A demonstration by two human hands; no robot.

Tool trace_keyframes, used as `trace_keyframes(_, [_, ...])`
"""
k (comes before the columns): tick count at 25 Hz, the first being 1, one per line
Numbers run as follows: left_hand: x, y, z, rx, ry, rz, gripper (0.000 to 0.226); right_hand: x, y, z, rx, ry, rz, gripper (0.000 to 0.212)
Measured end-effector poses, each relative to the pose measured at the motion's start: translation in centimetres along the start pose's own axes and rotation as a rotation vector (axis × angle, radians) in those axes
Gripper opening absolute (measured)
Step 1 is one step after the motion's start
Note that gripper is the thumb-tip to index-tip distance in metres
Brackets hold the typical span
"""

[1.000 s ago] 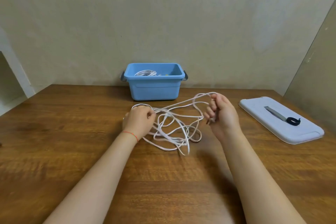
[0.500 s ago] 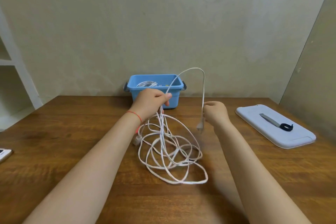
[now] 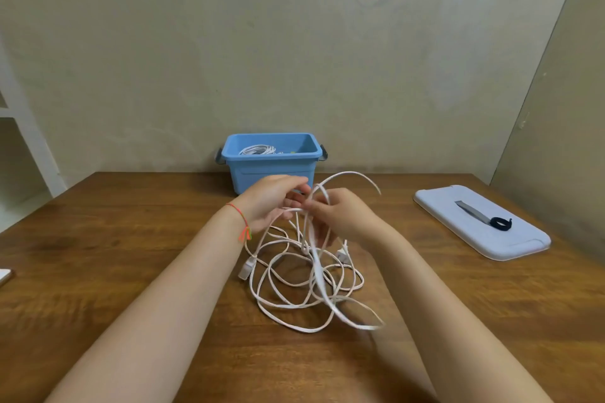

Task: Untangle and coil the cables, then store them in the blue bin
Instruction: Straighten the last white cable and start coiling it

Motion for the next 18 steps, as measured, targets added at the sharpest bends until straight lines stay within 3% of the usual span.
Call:
trace_keyframes(2, [0.6,-0.6,0.3,-0.033,0.016,-0.352,0.037,-0.7,-1.5,-0.3,-0.068,0.01,-0.023,0.026])
trace_keyframes(4, [1.2,-0.3,0.7,-0.044,-0.004,-0.561,0.048,-0.6,-0.8,-0.5,0.1,-0.021,0.048,0.017])
trace_keyframes(7, [0.5,0.6,0.7,-0.049,0.063,-0.517,0.043,-0.1,2.1,0.2,0.418,-0.033,0.066,0.044])
trace_keyframes(9, [-0.1,0.6,0.5,-0.063,0.108,-0.508,0.029,-0.8,2.3,0.2,0.435,0.013,0.054,0.06])
trace_keyframes(10, [-0.4,0.2,0.3,-0.106,0.126,-0.505,0.022,-1.2,2.0,0.2,0.414,0.038,0.053,0.057])
trace_keyframes(12, [-0.6,-1.2,-0.4,-0.24,0.14,-0.428,0.018,-1.6,0.4,0.1,0.326,0.063,0.125,0.032])
trace_keyframes(14, [0.0,-4.6,-1.2,-0.454,0.113,-0.162,0.018,-2.1,-2.5,-0.1,0.151,0.105,0.238,0.016])
trace_keyframes(16, [1.4,-9.9,-0.5,-0.767,0.099,0.18,0.019,-3.1,-6.8,0.1,-0.122,0.196,0.404,0.021])
trace_keyframes(18, [3.0,-15.0,1.3,-1.082,0.085,0.334,0.018,-4.6,-11.5,1.2,-0.455,0.332,0.567,0.027])
Point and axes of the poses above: each hand's wrist, its own z-axis away from the middle knuckle, its own y-axis out of the palm, x = y × z, the point moved 8 cm from there along -z, towards the middle knuckle, and after that the axes turned 10 degrees about -y, right-handed, at the moved point
